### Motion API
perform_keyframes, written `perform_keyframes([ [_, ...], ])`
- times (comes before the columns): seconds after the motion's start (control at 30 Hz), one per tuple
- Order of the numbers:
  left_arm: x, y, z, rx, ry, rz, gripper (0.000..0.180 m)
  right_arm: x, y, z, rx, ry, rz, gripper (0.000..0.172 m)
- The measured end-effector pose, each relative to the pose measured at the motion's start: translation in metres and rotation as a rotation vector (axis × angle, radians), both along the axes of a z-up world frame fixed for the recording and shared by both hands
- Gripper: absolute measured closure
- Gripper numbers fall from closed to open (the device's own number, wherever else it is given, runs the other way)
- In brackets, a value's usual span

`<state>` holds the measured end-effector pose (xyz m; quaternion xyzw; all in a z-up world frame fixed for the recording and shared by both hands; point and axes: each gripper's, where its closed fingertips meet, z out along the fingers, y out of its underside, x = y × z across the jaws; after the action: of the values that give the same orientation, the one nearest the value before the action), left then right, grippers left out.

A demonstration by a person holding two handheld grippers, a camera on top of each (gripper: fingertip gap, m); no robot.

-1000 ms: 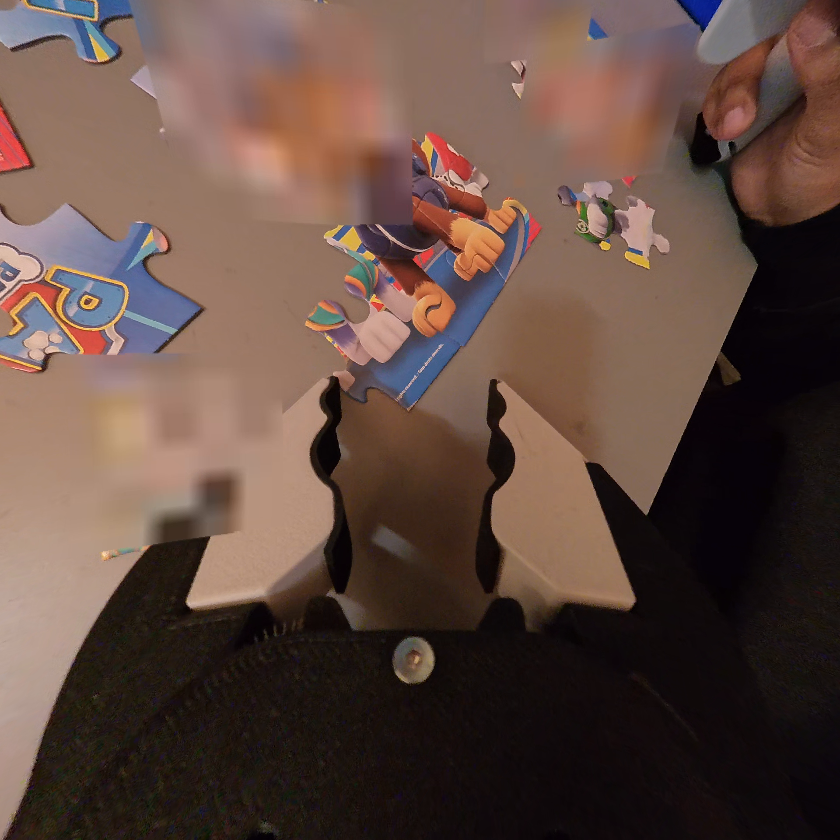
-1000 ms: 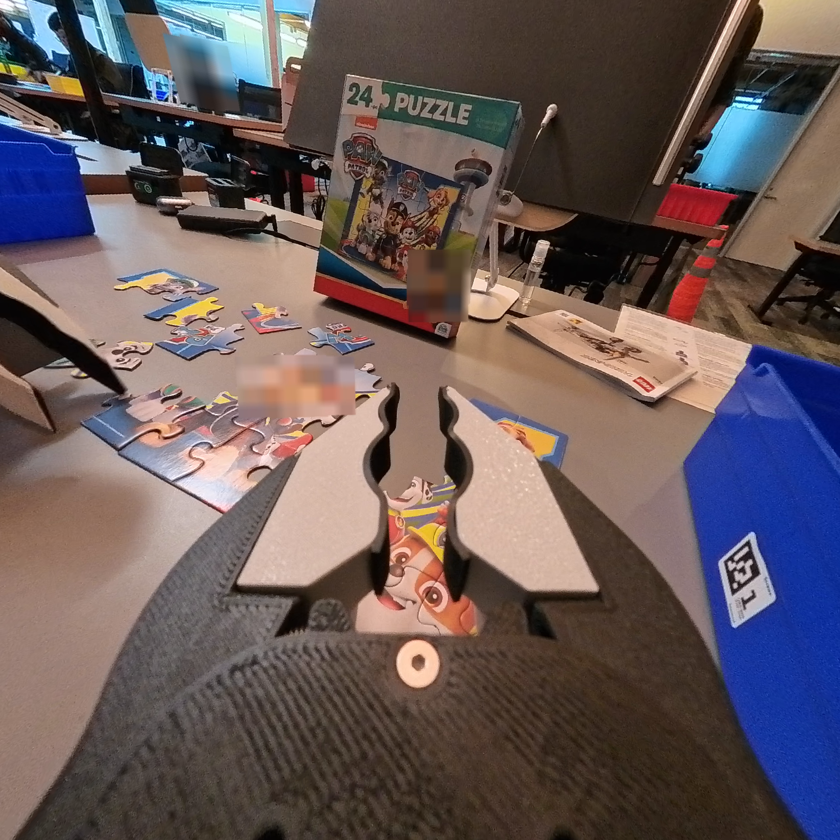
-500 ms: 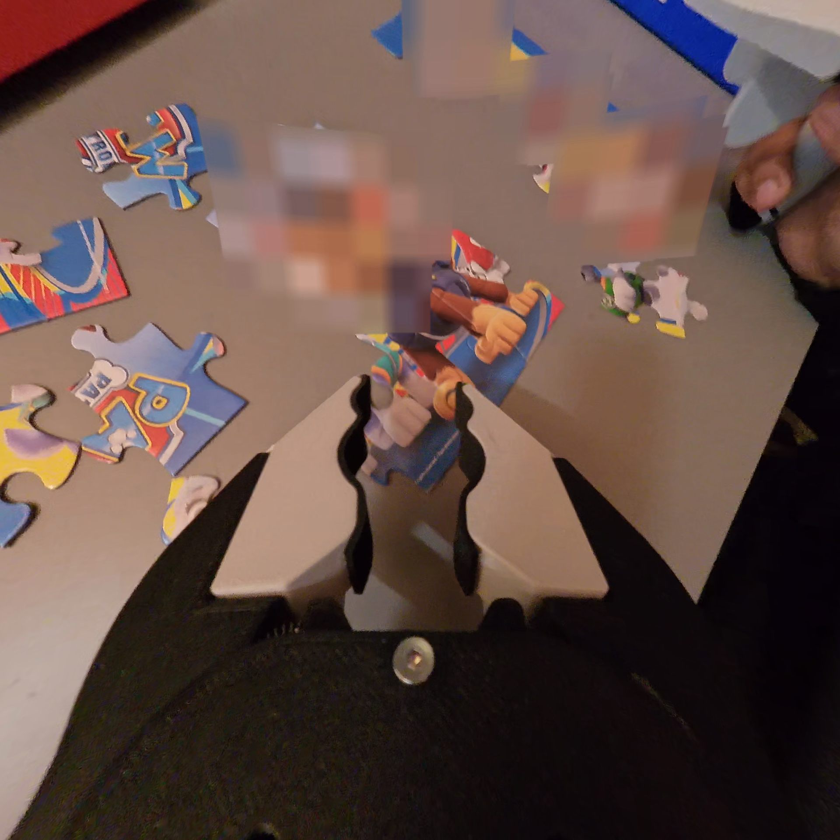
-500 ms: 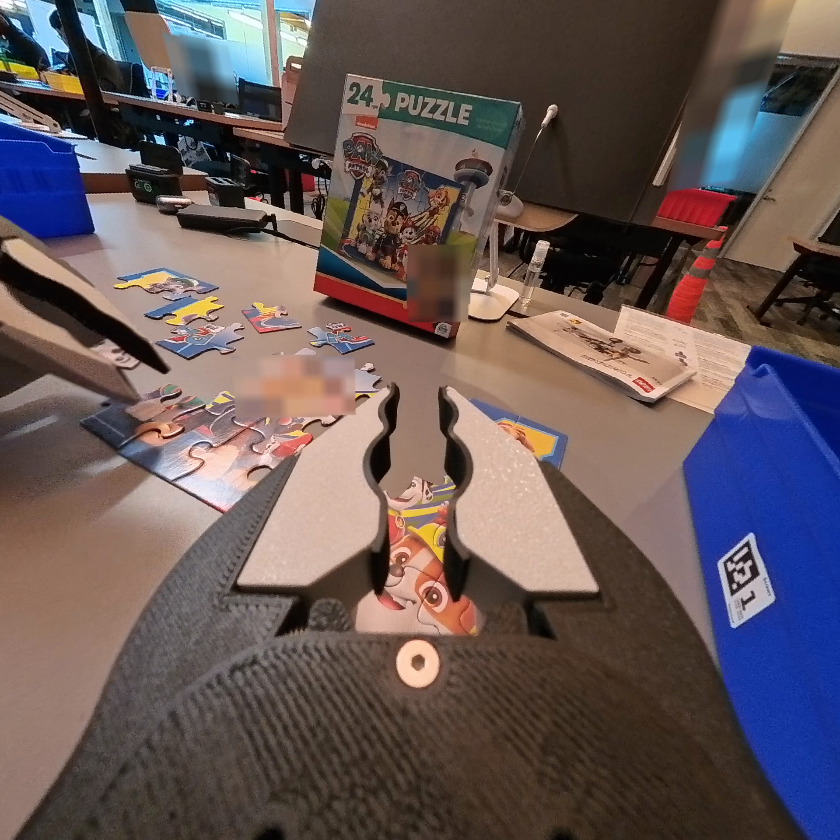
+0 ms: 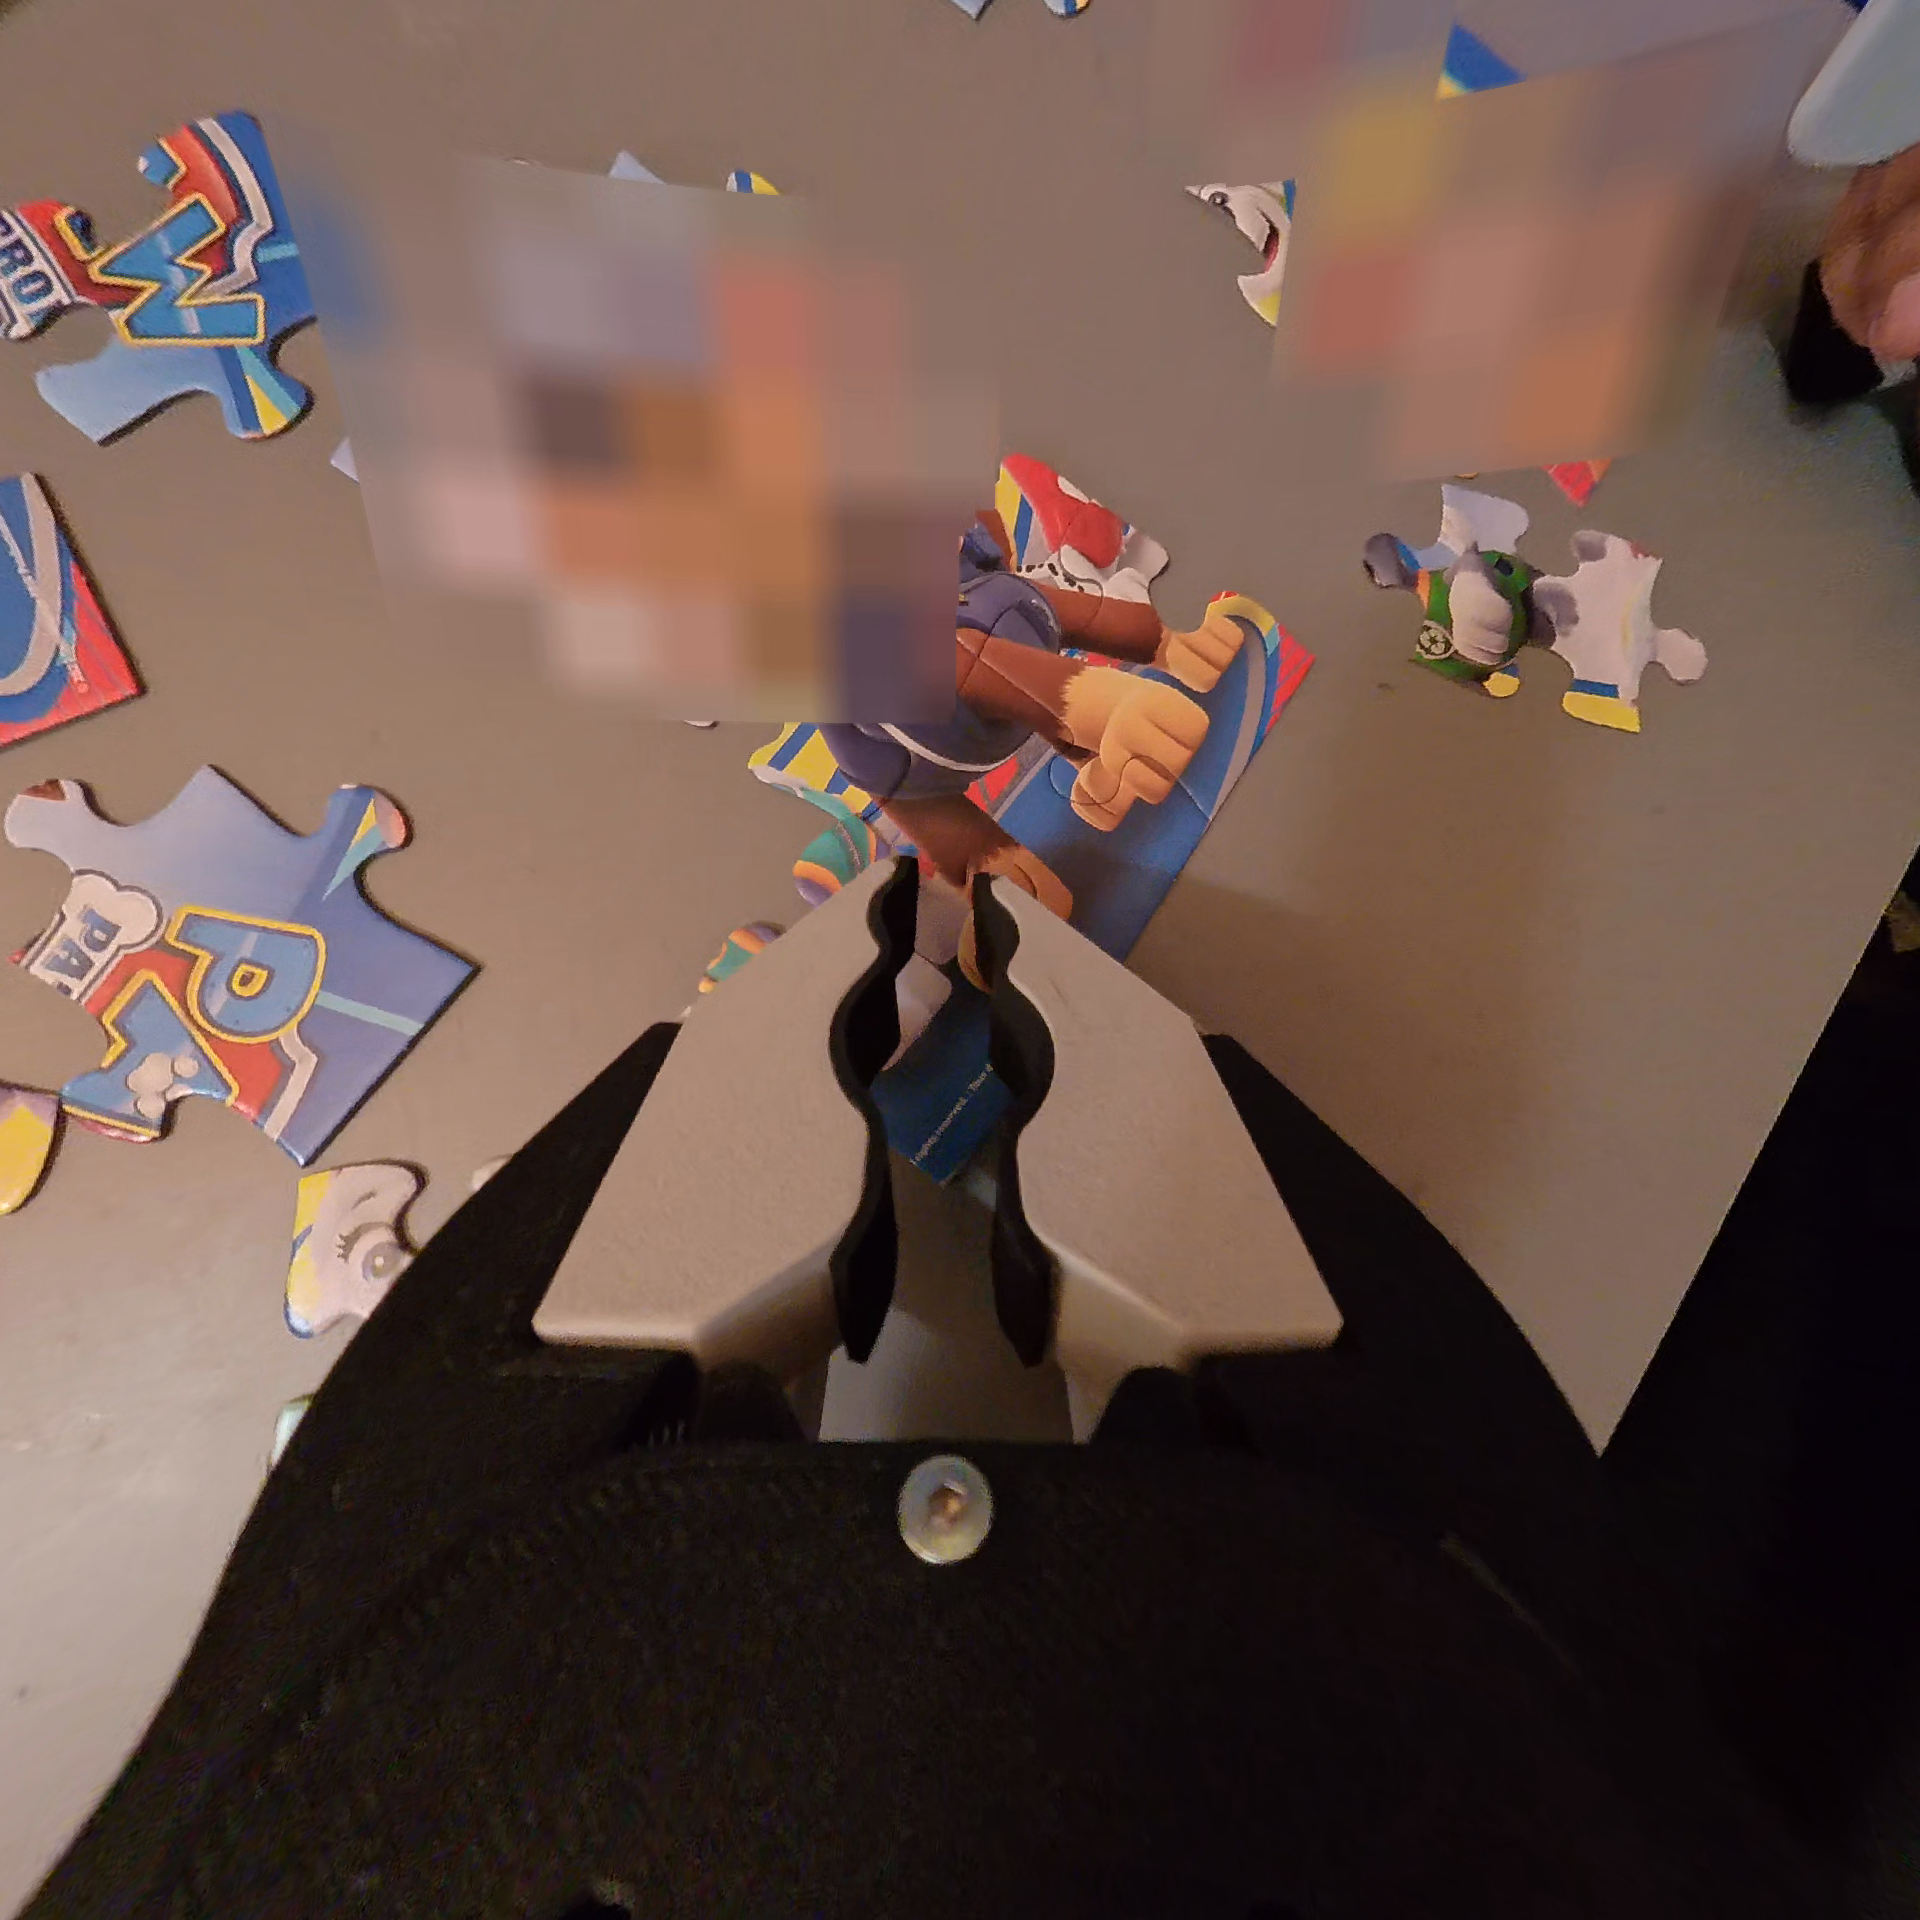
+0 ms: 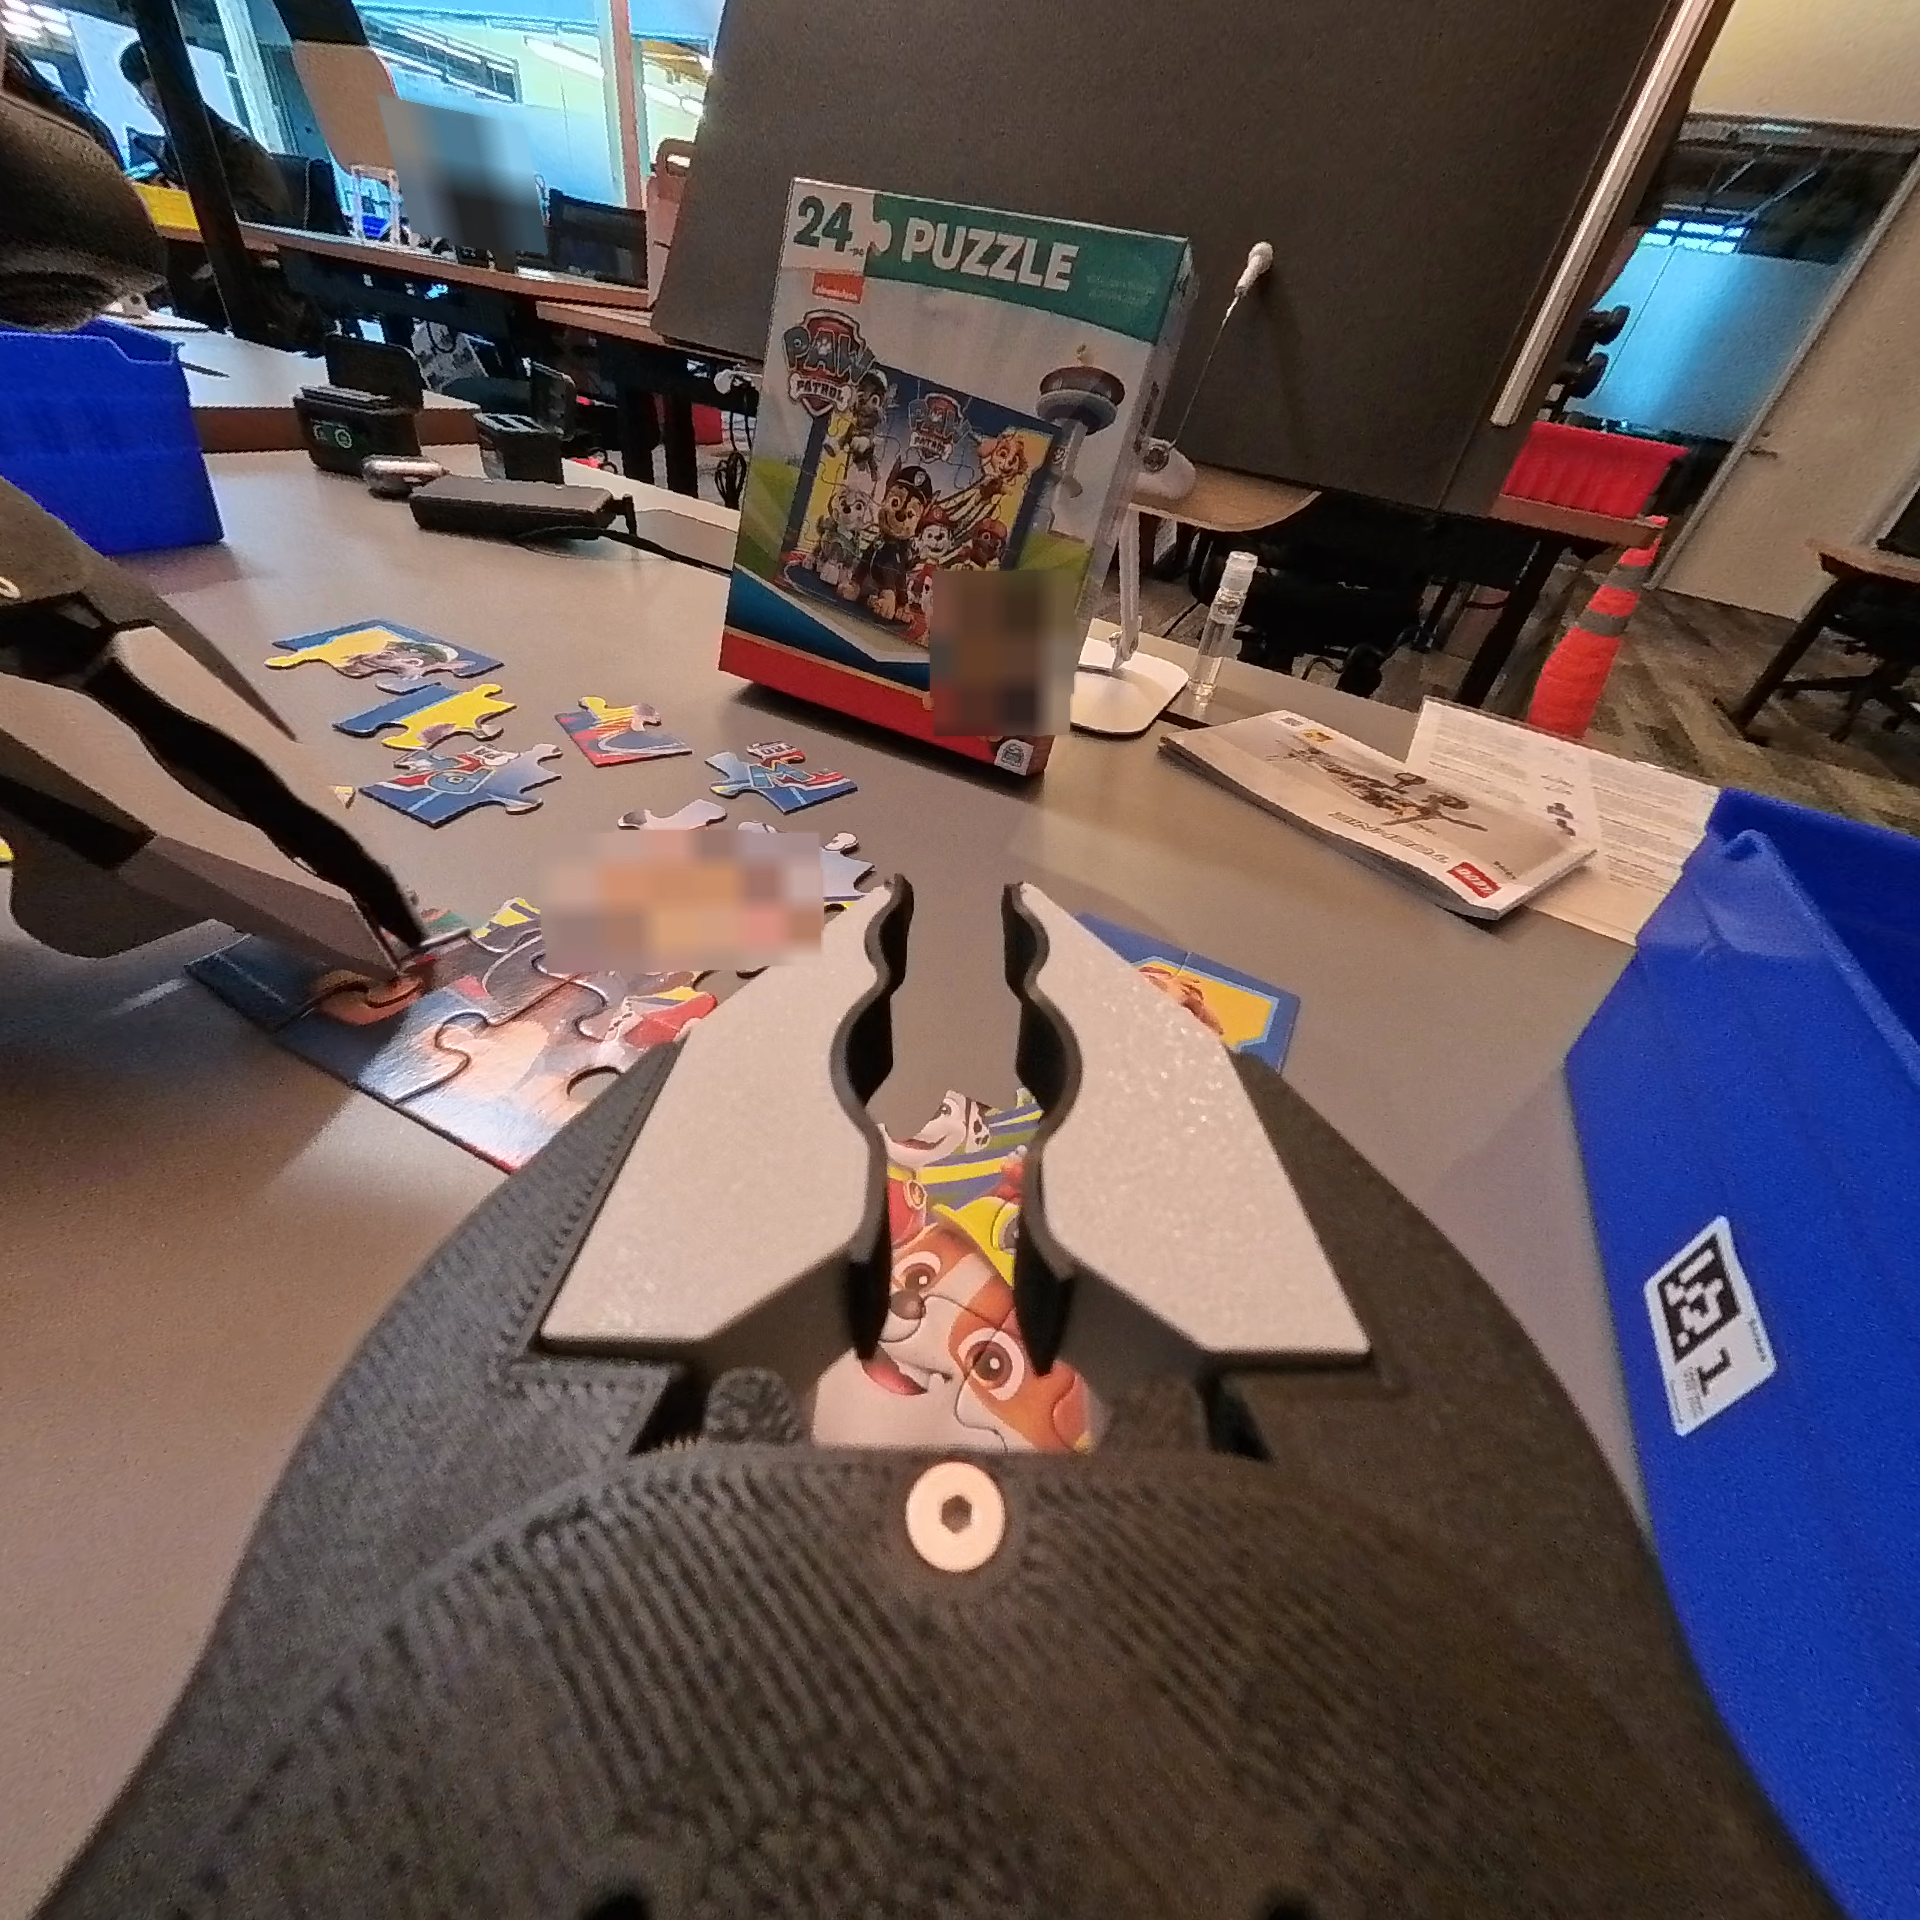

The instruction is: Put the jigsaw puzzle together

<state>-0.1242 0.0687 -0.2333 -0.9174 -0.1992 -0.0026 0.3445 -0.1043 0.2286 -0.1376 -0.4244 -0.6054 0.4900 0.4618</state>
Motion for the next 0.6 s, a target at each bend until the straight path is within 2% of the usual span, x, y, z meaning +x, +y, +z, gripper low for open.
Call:
perform_keyframes([
  [0.6, 0.0014, -0.0010, -0.0035, -0.032, 0.045, 0.090, 0.173, -0.0004, -0.0004, -0.0007, 0.004, -0.002, 0.000, 0.155],
])
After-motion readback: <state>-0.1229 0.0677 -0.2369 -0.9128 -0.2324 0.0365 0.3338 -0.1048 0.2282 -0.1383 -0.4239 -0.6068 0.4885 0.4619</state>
